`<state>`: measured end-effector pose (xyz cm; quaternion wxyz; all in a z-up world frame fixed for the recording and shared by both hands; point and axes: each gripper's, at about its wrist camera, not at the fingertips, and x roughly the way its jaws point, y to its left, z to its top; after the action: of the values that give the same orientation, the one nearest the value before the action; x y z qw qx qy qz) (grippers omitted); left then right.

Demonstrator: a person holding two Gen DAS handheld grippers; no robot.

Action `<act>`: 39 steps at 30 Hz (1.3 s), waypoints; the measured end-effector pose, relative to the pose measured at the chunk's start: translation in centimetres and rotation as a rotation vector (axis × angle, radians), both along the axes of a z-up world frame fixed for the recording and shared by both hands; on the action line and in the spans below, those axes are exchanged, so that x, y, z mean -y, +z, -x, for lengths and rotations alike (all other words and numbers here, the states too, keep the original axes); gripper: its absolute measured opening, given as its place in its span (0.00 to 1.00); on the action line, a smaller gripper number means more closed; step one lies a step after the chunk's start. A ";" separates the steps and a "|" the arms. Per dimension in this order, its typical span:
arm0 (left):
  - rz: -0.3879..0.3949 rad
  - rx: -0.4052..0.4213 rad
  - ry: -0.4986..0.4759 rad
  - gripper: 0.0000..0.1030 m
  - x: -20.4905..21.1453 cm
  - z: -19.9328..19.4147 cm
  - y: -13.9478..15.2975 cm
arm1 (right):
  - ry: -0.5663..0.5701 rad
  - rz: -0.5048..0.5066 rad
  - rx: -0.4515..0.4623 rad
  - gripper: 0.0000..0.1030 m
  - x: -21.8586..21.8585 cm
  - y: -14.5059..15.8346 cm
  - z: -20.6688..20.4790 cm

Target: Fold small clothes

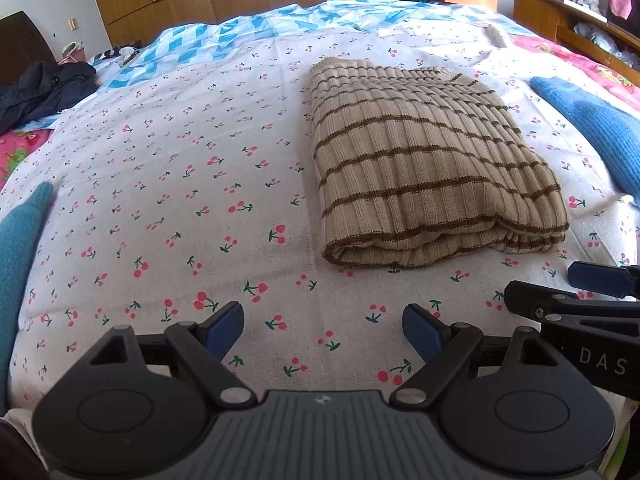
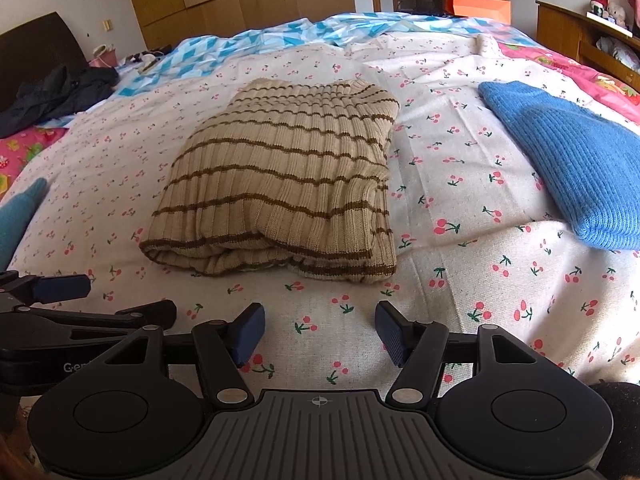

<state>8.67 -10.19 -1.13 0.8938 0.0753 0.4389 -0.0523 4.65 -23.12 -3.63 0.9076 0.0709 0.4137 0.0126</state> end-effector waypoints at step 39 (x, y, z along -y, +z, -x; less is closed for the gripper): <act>0.016 0.035 -0.010 0.88 0.1 0.6 0.9 | -0.001 -0.050 0.017 0.60 0.6 0.7 0.7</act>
<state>8.12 -10.33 -0.27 0.9017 0.0712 0.4223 -0.0592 3.91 -23.73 -2.95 0.9090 0.0938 0.4055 0.0233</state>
